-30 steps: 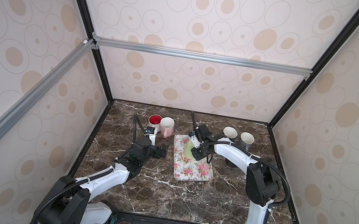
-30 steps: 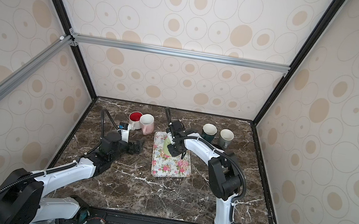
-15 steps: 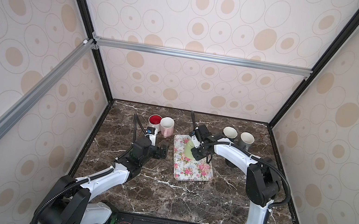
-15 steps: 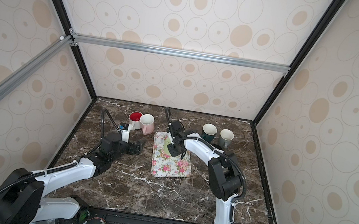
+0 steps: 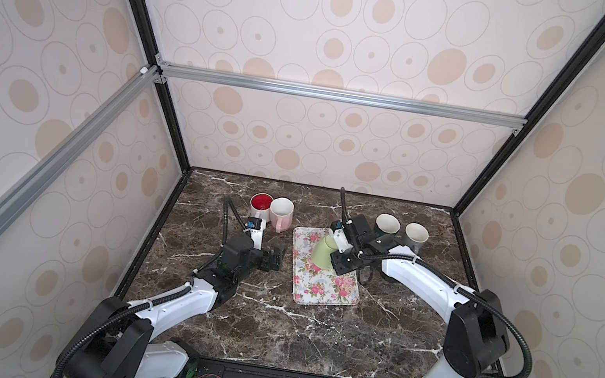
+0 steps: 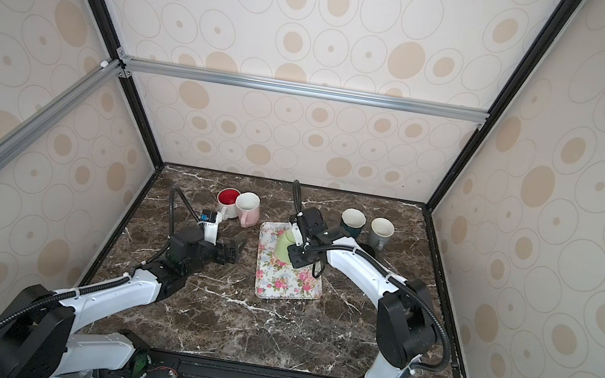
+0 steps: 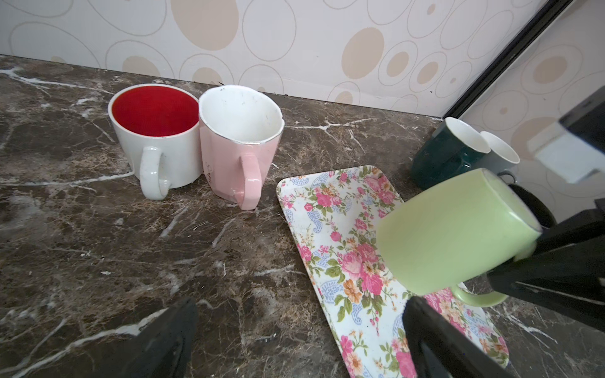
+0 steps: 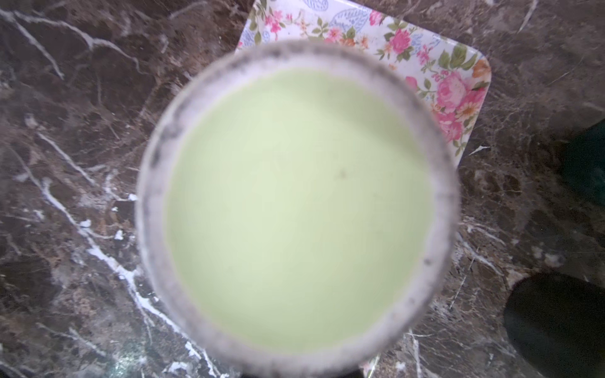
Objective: Turn the mug right side up
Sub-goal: Pick up the mug from the tray.
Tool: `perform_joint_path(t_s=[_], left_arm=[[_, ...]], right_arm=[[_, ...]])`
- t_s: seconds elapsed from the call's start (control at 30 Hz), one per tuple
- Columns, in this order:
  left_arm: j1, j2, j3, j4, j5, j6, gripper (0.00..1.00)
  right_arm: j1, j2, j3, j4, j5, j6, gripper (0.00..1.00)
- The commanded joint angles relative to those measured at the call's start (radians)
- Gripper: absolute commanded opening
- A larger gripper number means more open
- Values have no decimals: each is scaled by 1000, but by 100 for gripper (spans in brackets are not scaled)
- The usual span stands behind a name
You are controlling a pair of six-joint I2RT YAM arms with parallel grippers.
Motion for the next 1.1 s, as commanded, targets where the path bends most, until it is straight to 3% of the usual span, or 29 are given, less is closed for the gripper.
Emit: perform_joint_path(t_s=[0.0, 0.47, 0.77, 1.07], left_arm=[[-7, -26, -2, 41, 24, -21, 98], [-46, -26, -23, 113, 120, -150, 98], [-165, -37, -28, 148, 89, -201, 98], [-271, -1, -41, 289, 132, -270, 98]], right_arm=[[-8, -90, -41, 101, -39, 55, 0], [-38, -244, -167, 205, -62, 149, 0], [-63, -324, -255, 304, -68, 226, 0], [-97, -438, -337, 356, -104, 294, 0]])
